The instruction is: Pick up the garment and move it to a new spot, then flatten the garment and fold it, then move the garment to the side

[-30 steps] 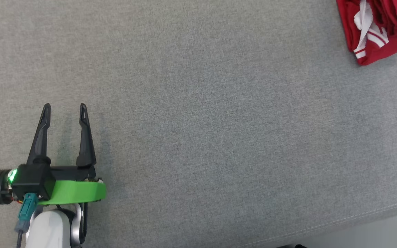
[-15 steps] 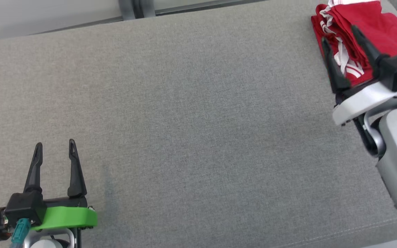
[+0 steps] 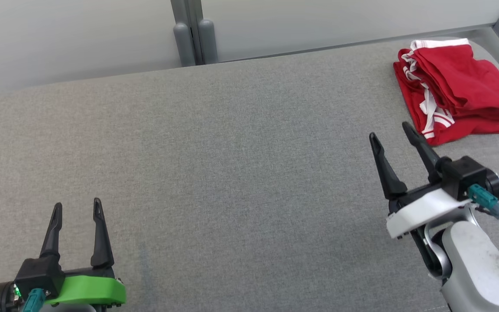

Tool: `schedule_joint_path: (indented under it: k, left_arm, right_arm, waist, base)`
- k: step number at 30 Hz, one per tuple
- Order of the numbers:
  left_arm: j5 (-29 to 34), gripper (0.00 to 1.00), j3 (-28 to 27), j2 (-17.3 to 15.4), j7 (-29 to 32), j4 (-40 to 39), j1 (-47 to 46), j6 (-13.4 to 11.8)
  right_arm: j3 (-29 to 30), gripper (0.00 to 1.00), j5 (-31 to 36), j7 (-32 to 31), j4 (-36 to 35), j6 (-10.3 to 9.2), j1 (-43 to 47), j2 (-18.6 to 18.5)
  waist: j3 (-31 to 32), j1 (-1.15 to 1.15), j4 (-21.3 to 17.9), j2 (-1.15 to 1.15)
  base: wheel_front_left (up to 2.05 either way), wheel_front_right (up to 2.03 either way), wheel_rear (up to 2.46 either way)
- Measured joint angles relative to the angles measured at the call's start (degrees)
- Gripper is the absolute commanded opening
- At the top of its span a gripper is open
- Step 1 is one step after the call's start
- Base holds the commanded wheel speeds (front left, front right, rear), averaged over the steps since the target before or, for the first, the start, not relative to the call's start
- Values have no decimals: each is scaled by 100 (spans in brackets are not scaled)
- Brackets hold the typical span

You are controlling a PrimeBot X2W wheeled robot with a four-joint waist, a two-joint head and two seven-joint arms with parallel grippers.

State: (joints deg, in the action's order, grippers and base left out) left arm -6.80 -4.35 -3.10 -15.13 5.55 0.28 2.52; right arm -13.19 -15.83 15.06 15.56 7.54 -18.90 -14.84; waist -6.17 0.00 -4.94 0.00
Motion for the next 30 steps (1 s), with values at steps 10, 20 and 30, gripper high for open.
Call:
schedule_joint_path:
  k: [10,20,30]
  left_arm:
    - [-21,100,-98,14,0,103,247,34]
    - [-58,100,-159,19,0,185,360,51]
    - [-14,100,-294,20,0,265,384,221]
  right_arm:
    - [437,100,93,0,-249,0,1090,424]
    - [783,100,169,0,-456,0,1580,619]
    - [983,100,172,0,-554,-1,1759,705]
  waist:
    - [449,0,25,0]
    - [719,0,38,0]
    - [869,0,232,0]
  base:
    - [0,0,0]
    - [0,0,0]
    - [0,0,0]
